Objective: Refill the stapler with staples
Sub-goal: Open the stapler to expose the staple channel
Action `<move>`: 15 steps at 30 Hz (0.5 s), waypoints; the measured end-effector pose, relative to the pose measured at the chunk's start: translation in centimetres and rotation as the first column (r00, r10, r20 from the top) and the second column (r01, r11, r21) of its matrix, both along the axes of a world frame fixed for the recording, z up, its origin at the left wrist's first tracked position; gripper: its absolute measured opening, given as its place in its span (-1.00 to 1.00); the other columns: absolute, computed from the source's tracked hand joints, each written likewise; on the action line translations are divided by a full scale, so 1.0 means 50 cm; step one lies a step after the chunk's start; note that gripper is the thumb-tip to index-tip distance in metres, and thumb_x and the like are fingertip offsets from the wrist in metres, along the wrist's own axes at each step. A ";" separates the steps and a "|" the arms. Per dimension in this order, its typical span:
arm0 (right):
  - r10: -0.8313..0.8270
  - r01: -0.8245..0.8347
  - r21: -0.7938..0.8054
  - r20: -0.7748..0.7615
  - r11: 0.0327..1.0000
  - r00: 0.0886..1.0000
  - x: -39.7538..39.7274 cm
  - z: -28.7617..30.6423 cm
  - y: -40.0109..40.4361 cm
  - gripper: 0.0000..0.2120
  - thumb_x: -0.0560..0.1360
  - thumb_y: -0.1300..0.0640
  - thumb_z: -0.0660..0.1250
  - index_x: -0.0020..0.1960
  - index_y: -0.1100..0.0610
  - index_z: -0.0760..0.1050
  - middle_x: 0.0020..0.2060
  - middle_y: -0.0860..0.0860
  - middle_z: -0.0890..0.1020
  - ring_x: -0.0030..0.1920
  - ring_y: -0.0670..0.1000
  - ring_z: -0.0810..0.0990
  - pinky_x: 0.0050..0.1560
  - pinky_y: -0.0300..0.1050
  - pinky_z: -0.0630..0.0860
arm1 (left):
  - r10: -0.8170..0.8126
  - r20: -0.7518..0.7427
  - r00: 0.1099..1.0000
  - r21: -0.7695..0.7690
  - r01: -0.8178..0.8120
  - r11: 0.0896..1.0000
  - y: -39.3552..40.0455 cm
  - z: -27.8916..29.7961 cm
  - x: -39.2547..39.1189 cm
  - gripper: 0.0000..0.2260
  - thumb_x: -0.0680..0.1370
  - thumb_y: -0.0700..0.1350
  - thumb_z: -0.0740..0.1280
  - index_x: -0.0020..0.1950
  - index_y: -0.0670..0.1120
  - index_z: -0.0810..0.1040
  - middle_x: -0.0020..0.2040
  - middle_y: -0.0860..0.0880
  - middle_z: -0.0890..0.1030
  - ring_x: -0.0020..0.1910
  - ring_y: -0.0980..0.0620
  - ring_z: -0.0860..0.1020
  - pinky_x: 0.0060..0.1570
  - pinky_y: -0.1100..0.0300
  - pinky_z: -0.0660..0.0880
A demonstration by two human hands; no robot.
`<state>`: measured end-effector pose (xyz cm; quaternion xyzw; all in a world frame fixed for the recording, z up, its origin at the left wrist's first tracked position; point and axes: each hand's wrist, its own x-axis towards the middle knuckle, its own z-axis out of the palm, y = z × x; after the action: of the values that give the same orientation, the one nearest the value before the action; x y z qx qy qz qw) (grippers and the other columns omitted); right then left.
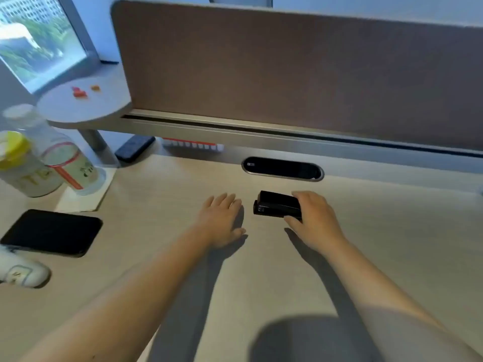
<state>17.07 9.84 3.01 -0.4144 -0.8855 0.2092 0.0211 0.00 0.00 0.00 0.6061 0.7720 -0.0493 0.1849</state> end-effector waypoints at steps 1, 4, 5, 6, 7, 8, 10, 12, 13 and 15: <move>-0.010 0.010 0.004 -0.013 1.000 1.000 -0.013 -0.010 0.011 -0.50 0.45 0.07 0.27 0.33 0.17 0.23 0.27 0.17 0.43 0.27 0.18 0.35 0.28 0.02 0.29 | -0.008 -0.004 1.000 0.009 0.008 1.000 0.016 -0.008 -0.007 -0.38 0.50 0.15 0.09 0.44 -0.08 -0.05 0.52 -0.11 -0.01 0.50 -0.11 -0.06 0.48 -0.06 -0.09; 0.007 -0.007 0.012 -0.016 1.000 1.000 -0.045 -0.026 0.034 -0.47 0.43 0.03 0.30 0.33 0.15 0.25 0.28 0.16 0.43 0.29 0.18 0.33 0.31 0.04 0.26 | 0.002 0.042 0.999 0.061 -0.004 0.998 0.059 -0.040 -0.024 -0.36 0.47 0.19 0.13 0.43 -0.05 0.00 0.52 -0.11 0.04 0.49 -0.12 -0.04 0.47 -0.07 -0.08; 0.009 -0.009 0.008 -0.016 1.000 1.000 -0.051 -0.034 0.041 -0.48 0.42 0.02 0.31 0.31 0.15 0.27 0.28 0.16 0.44 0.28 0.17 0.34 0.30 0.04 0.26 | 0.002 0.060 0.998 0.088 -0.008 0.996 0.071 -0.054 -0.027 -0.36 0.45 0.20 0.15 0.43 -0.04 0.03 0.51 -0.12 0.07 0.49 -0.13 -0.01 0.47 -0.09 -0.05; 0.004 -0.004 -0.005 -0.025 1.000 1.000 -0.055 -0.042 0.045 -0.49 0.41 0.03 0.32 0.30 0.14 0.30 0.27 0.15 0.45 0.27 0.17 0.35 0.29 0.04 0.27 | -0.004 0.074 0.997 0.117 -0.005 0.993 0.080 -0.066 -0.026 -0.36 0.44 0.22 0.16 0.42 -0.03 0.07 0.49 -0.13 0.12 0.47 -0.15 0.03 0.46 -0.10 0.01; 0.000 -0.001 -0.021 -0.043 1.000 0.999 -0.057 -0.048 0.048 -0.52 0.40 0.04 0.33 0.27 0.13 0.33 0.24 0.14 0.47 0.25 0.17 0.36 0.27 0.03 0.28 | -0.007 0.091 0.996 0.146 -0.006 0.989 0.087 -0.079 -0.028 -0.36 0.42 0.23 0.18 0.40 -0.01 0.11 0.47 -0.14 0.19 0.45 -0.17 0.09 0.44 -0.11 0.07; -0.005 0.003 -0.023 -0.062 1.000 0.998 -0.060 -0.051 0.049 -0.56 0.40 0.05 0.34 0.24 0.12 0.36 0.21 0.14 0.50 0.22 0.16 0.39 0.24 0.03 0.29 | -0.003 0.113 0.994 0.173 -0.017 0.985 0.092 -0.088 -0.029 -0.38 0.41 0.23 0.20 0.39 0.01 0.16 0.44 -0.15 0.24 0.41 -0.18 0.14 0.41 -0.12 0.13; -0.018 0.014 -0.041 -0.107 0.999 0.994 -0.065 -0.062 0.049 -0.63 0.40 0.07 0.34 0.17 0.11 0.41 0.13 0.13 0.55 0.14 0.16 0.44 0.18 0.03 0.32 | 0.015 0.183 0.983 0.215 -0.055 0.975 0.097 -0.101 -0.029 -0.42 0.38 0.22 0.26 0.34 0.03 0.28 0.40 -0.16 0.31 0.38 -0.20 0.20 0.35 -0.14 0.17; -0.041 0.034 -0.055 -0.141 0.998 0.989 -0.069 -0.069 0.048 -0.69 0.39 0.09 0.34 0.11 0.11 0.44 0.06 0.12 0.58 0.09 0.16 0.48 0.14 0.05 0.33 | 0.053 0.244 0.968 0.271 -0.120 0.955 0.101 -0.105 -0.025 -0.50 0.37 0.17 0.31 0.26 0.00 0.40 0.39 -0.14 0.35 0.37 -0.19 0.23 0.33 -0.15 0.19; -0.052 0.042 -0.068 -0.156 0.997 0.986 -0.070 -0.070 0.048 -0.71 0.39 0.10 0.35 0.09 0.12 0.45 0.04 0.13 0.59 0.07 0.16 0.49 0.15 0.07 0.35 | 0.068 0.259 0.964 0.295 -0.146 0.944 0.101 -0.106 -0.023 -0.53 0.37 0.15 0.32 0.22 -0.01 0.44 0.38 -0.14 0.37 0.37 -0.19 0.24 0.33 -0.15 0.19; -0.066 0.048 -0.100 -0.190 0.994 0.980 -0.071 -0.071 0.048 -0.73 0.39 0.14 0.35 0.07 0.14 0.47 0.02 0.15 0.59 0.05 0.16 0.49 0.18 0.12 0.37 | 0.088 0.294 0.952 0.313 -0.182 0.932 0.101 -0.107 -0.021 -0.58 0.38 0.11 0.34 0.18 -0.03 0.48 0.38 -0.13 0.38 0.40 -0.17 0.22 0.36 -0.14 0.16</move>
<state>13.53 12.25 -0.52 -0.4178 -0.8561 0.2898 0.0931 -1.04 5.05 -5.33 0.5746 0.7760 0.1807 0.1872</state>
